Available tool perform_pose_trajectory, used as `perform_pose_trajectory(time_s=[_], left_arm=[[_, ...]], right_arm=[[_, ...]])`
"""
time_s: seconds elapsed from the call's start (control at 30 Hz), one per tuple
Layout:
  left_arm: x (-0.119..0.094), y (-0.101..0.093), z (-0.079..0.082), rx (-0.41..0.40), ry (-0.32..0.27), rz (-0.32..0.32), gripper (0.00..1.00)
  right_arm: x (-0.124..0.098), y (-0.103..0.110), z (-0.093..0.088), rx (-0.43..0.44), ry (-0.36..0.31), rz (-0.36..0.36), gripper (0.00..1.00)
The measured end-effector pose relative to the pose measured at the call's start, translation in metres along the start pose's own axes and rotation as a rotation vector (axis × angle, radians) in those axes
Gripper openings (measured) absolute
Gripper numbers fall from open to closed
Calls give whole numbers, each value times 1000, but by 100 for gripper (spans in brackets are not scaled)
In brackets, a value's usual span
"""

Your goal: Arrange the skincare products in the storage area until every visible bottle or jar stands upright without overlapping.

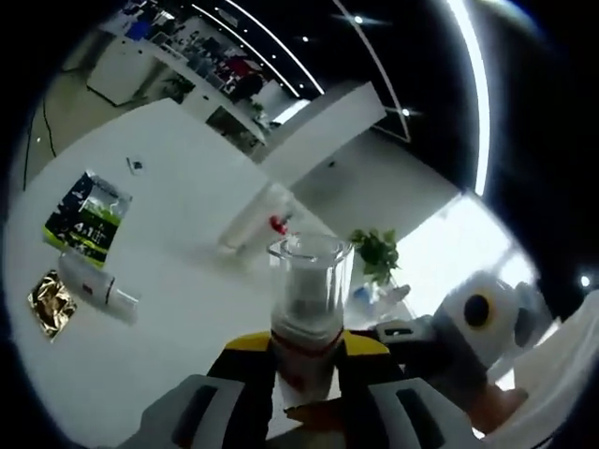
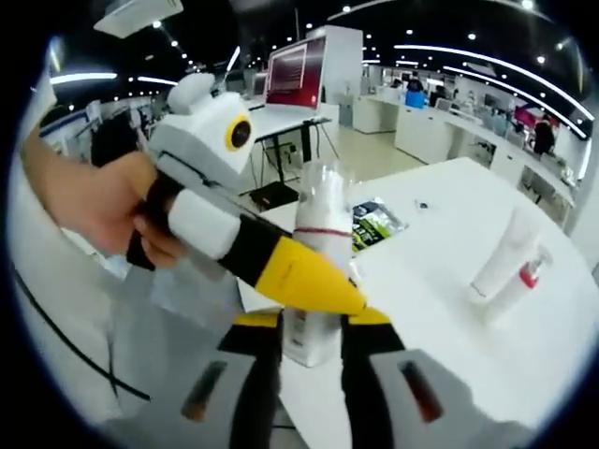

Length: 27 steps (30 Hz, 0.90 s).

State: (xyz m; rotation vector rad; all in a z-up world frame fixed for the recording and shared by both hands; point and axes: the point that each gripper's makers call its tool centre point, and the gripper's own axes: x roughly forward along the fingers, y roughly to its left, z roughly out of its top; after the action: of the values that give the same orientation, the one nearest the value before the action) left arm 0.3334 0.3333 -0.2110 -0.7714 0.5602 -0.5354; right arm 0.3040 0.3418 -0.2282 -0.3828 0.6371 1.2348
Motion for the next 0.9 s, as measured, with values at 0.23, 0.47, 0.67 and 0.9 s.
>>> perform_pose_trajectory(time_s=[0.23,0.47,0.67,0.9], left_arm=[[-6,-17,27,1,-96,-129,30],[-10,-34,38,-9,-117,-233,25],[-8,-34,36,5,-123,-219,24],[-5,-22,38,6,-127,-114,24]], right_arm=[[-8,12,12,250,-128,177,22],[-20,31,33,521,-265,412,22],[-18,33,33,508,-261,401,23],[-12,33,31,467,-237,336,25]])
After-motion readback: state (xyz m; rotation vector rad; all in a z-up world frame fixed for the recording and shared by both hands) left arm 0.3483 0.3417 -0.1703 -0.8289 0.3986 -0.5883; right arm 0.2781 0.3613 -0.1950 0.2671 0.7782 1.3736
